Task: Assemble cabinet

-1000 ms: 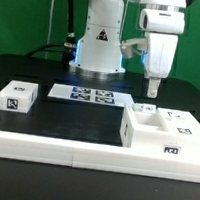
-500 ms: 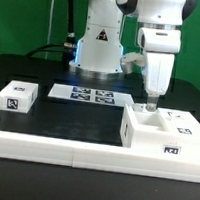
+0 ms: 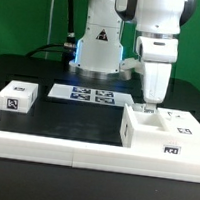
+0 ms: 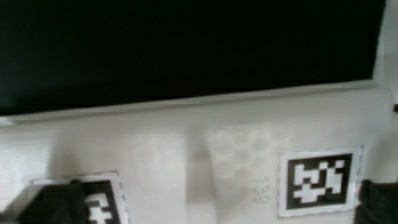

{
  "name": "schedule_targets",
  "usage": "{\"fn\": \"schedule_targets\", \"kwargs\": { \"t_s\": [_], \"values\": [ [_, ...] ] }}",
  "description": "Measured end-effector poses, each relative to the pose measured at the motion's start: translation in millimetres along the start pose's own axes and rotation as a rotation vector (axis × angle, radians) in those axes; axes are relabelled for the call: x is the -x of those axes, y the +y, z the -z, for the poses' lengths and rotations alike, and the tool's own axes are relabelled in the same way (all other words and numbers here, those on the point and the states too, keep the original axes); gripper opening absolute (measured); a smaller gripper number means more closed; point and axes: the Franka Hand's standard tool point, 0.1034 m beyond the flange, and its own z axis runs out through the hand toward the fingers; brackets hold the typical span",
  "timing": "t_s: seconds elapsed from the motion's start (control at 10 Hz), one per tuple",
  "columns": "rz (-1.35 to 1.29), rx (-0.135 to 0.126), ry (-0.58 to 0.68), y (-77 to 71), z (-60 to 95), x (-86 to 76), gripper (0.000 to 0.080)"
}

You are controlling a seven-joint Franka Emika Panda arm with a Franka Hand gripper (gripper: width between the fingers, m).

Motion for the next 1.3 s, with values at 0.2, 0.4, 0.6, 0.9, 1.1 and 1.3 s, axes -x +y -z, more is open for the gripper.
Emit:
{"fn": "schedule_targets", "kwargs": {
  "t_s": [0.2,0.4,0.6,0.9,1.1,1.3],
  "values": [
    [0.0,-0.004,0.0,-0.4,-1.6,-0.1,0.0523],
    [-0.003,-0.005,0.0,-0.6,-2.3,1.2,0.0355],
    [-0.005,-0.003,0.0,0.9,-1.7,1.5,0.0142],
    [-0.005,-0.002,0.001,1.0,-1.6,1.5,0.0068],
    [-0.005,-0.002,0.001,1.0,-1.6,1.5,0.0068],
    [-0.016,-0.004,-0.012,1.5,6.9,2.1,0.0068]
  ]
}}
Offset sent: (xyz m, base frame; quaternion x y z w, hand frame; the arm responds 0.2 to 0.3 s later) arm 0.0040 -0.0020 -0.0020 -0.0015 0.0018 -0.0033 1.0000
